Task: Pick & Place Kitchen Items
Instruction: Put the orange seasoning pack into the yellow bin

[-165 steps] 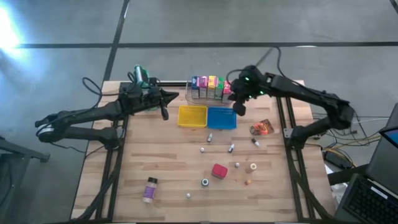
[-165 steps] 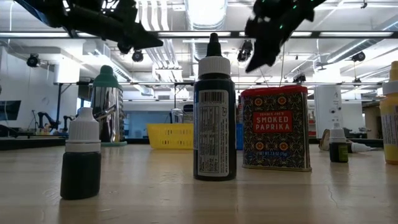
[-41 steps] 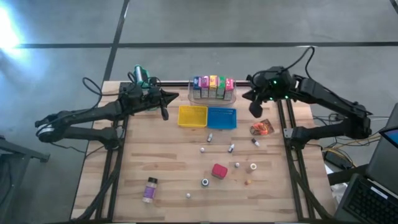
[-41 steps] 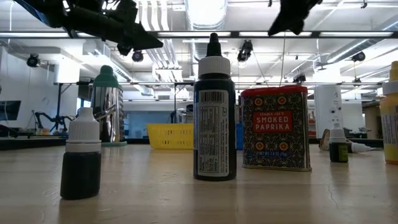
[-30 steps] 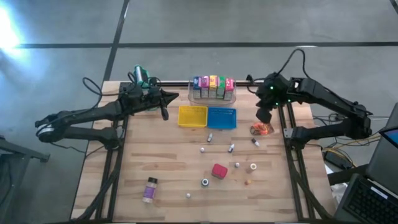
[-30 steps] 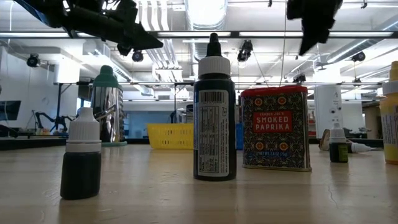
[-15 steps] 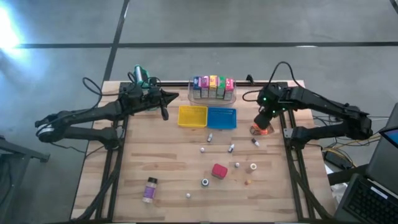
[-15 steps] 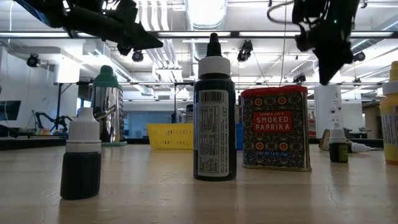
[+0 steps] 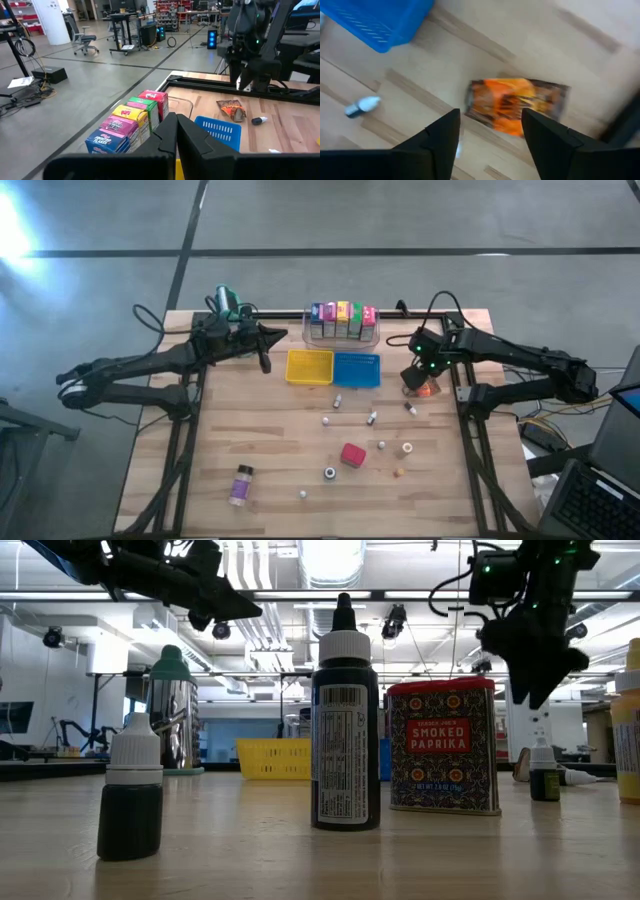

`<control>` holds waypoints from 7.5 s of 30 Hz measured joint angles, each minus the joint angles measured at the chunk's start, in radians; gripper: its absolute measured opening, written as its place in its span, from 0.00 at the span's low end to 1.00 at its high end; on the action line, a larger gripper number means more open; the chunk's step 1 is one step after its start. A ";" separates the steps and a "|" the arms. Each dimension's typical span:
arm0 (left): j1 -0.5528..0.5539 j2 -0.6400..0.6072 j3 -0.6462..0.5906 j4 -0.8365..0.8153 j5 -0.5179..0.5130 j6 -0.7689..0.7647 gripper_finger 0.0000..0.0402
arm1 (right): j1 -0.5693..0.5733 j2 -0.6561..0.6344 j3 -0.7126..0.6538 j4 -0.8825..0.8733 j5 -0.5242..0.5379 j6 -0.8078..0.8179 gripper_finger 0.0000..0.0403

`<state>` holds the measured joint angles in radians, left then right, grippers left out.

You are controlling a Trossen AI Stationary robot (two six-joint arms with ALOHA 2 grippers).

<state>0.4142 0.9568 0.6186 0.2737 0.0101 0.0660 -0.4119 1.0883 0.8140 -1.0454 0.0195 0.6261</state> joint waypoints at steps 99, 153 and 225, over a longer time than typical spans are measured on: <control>0.000 0.000 0.000 -0.030 0.000 -0.079 0.02 | 0.214 0.342 -0.028 0.021 0.219 0.167 0.02; 0.000 0.003 0.029 0.039 0.411 -0.563 0.29 | 0.952 0.864 0.961 -0.208 1.428 -0.642 0.02; -0.088 0.526 0.817 -0.853 0.799 -0.537 0.17 | 0.945 0.898 1.013 -0.170 1.260 -0.995 0.02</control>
<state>0.3264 1.4827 1.4357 -0.5797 0.8088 -0.4709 0.5335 1.9862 1.8267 -1.2150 1.2793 -0.3692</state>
